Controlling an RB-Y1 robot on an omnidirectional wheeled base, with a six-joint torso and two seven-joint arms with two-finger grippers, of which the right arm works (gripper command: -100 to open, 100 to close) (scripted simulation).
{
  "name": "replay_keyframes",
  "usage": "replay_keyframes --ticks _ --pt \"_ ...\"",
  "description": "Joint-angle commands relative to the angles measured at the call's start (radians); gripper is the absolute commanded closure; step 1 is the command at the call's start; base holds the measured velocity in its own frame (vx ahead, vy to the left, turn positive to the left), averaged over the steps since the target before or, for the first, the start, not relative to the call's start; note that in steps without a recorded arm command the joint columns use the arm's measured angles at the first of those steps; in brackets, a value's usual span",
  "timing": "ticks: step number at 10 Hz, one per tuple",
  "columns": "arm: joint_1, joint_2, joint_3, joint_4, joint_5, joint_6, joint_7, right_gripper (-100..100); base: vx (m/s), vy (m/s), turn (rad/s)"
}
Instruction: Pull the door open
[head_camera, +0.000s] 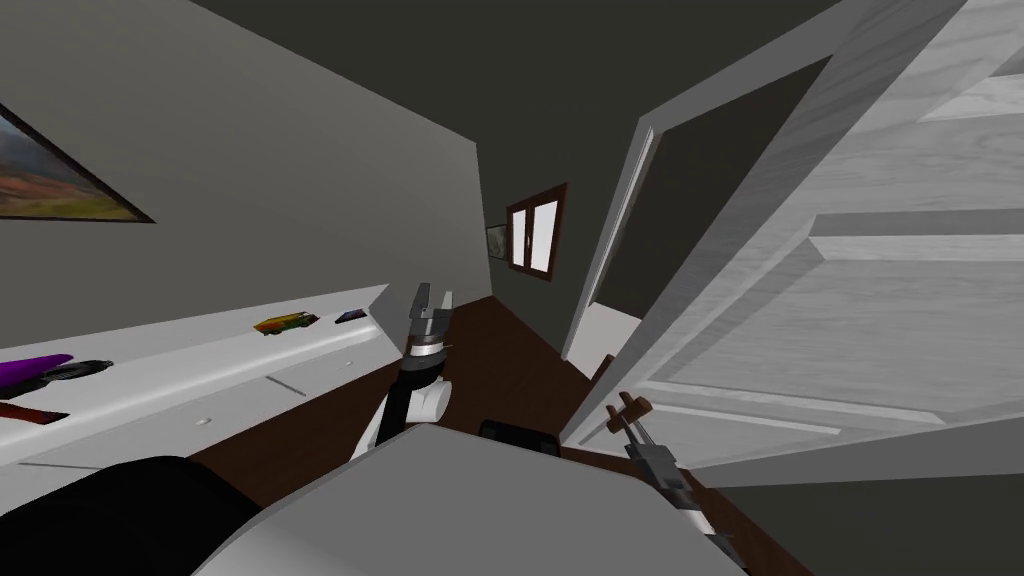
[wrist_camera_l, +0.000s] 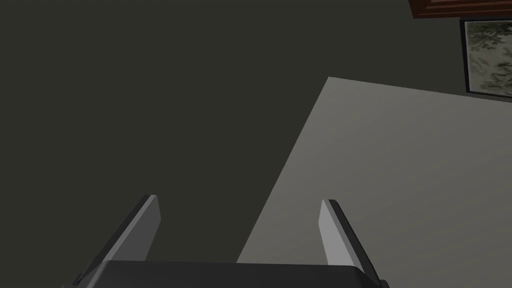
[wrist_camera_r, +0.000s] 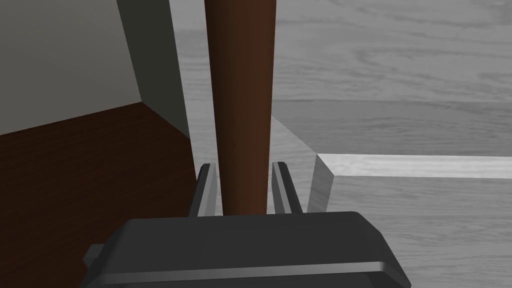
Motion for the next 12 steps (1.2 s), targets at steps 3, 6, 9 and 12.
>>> replay_keyframes --ticks 3,6,9,12 --pt "-0.004 0.001 0.018 0.036 0.005 -0.031 -0.019 100 -0.206 -0.067 0.123" --pt "-0.009 0.001 0.023 0.046 0.008 -0.039 -0.026 100 -0.153 -0.039 0.092" --pt "-0.015 0.000 0.029 0.062 0.012 -0.050 -0.036 100 -0.183 -0.054 0.144" --pt "-0.021 0.000 0.035 0.080 0.016 -0.062 -0.047 100 -0.168 -0.070 0.135"
